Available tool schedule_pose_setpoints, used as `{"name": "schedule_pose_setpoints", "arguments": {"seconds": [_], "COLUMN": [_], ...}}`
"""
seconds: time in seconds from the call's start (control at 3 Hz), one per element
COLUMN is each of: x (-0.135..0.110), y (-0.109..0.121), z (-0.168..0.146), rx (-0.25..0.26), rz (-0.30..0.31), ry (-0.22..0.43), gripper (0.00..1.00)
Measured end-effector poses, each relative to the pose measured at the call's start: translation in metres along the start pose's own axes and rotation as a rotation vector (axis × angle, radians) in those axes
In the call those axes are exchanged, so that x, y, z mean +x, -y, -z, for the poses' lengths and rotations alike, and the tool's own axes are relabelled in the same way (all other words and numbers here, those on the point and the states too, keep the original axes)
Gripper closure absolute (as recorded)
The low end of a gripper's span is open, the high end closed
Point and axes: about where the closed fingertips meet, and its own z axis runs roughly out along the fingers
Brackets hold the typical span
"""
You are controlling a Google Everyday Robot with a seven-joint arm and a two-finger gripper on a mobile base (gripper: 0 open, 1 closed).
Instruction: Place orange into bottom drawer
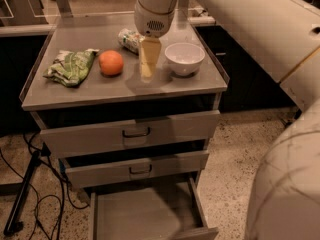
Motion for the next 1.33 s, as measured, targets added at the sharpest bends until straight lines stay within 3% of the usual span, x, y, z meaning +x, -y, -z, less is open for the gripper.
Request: {"name": "schedule_pose_setpoints", "arguments": {"seconds": [0.33, 0.67, 1.33], "x": [0.000, -0.021, -0.085], "y": [0.000, 0.005, 0.019], "z": [0.000, -0.009, -0.015], "rx": [-0.001, -0.026, -0.054], "rz": [0.001, 0.032, 0.147], "ry": [0.003, 0.047, 0.122], "gripper": [0.00, 0.00, 0.00]}}
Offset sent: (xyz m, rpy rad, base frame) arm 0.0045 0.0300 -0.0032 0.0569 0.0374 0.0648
